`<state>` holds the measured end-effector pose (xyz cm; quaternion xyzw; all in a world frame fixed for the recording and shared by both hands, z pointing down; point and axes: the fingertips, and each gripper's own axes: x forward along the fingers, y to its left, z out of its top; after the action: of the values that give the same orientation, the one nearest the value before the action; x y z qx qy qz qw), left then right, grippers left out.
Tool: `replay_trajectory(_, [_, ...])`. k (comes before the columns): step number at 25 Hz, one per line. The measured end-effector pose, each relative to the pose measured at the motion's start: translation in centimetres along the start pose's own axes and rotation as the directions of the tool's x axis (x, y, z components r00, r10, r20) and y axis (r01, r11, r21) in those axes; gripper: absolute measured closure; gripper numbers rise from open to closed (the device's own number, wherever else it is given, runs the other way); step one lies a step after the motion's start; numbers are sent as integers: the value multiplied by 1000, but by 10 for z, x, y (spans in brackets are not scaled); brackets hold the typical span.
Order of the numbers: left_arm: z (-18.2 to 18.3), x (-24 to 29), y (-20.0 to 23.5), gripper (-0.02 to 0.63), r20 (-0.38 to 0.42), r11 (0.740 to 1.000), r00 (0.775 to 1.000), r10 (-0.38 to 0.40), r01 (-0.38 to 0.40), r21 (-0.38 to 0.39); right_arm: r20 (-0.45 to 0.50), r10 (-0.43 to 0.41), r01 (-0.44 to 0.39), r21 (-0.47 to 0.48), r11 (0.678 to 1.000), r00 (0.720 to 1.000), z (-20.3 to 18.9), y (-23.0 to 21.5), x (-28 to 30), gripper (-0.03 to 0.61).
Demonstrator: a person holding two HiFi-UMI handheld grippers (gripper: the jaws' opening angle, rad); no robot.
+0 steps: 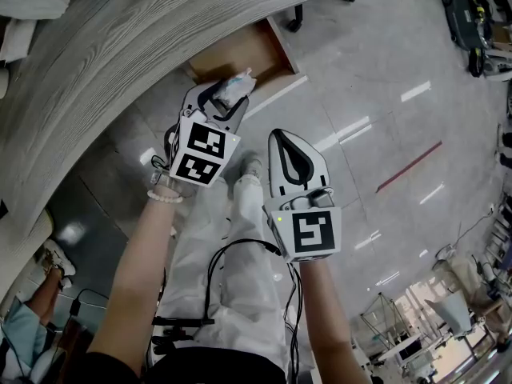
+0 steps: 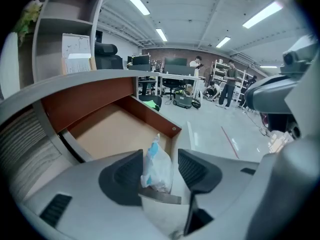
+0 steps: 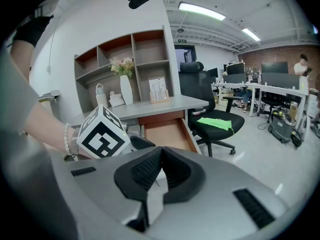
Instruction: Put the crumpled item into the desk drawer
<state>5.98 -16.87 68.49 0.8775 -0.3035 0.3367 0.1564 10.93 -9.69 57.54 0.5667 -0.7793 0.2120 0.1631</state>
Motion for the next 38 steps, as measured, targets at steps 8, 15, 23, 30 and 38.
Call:
replay_trajectory(8, [11,-28,4,445,49,998,998,32,-29,-57,3,-8,8,-35,999,1000,16,-2,1,575])
replay_trajectory(15, [24,-70,4,601,98,995,994,37,-27,-98,25,-36,36,-34,999,999,38,0,-4,575])
replay_trajectory(23, [60,-125,0,603,160,996,986,41,-28,-82,52,2,1,-62,998,999,69,23,-23,575])
replay_trajectory(30, [94,-177,-7,603,200,998,979,40,-31,-48,61,26,-22,-61,998,998,94,43,-45,575])
replay_trajectory(38, [128,-230,-16,603,250,999,968,32,-30,-10,97,45,-37,-84,996,994,132,62,-70,576])
